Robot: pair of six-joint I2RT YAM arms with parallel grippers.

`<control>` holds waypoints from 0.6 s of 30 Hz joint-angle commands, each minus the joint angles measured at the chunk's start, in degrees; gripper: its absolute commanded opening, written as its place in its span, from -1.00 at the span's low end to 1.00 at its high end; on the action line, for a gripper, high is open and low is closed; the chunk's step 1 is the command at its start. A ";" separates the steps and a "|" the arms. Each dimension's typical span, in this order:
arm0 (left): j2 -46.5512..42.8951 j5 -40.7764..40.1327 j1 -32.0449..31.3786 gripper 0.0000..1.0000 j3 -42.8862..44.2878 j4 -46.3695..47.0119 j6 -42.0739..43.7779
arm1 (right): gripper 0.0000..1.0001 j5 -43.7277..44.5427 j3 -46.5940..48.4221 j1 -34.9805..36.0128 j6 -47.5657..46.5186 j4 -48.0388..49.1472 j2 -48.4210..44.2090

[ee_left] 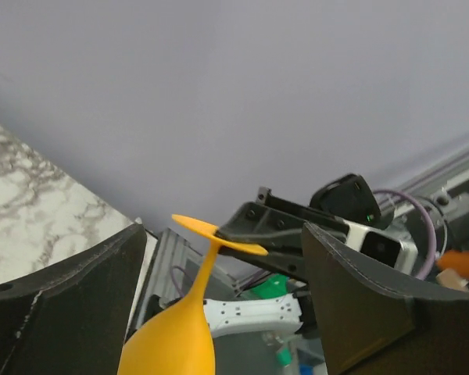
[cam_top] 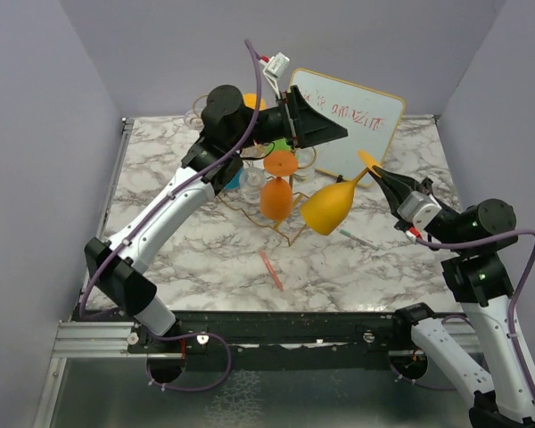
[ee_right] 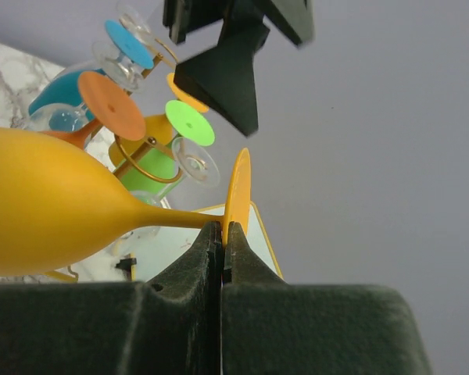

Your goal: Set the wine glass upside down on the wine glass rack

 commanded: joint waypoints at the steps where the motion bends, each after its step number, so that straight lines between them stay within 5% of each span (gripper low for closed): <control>1: 1.64 -12.26 -2.73 0.59 1.71 -2.00 -11.43 | -0.99 -3.48 2.15 0.13 -4.80 -5.16 -0.07; 18: 6.87 -17.29 -9.31 0.09 10.42 -17.14 -9.50 | -0.99 3.43 2.62 0.13 -10.32 -3.88 0.71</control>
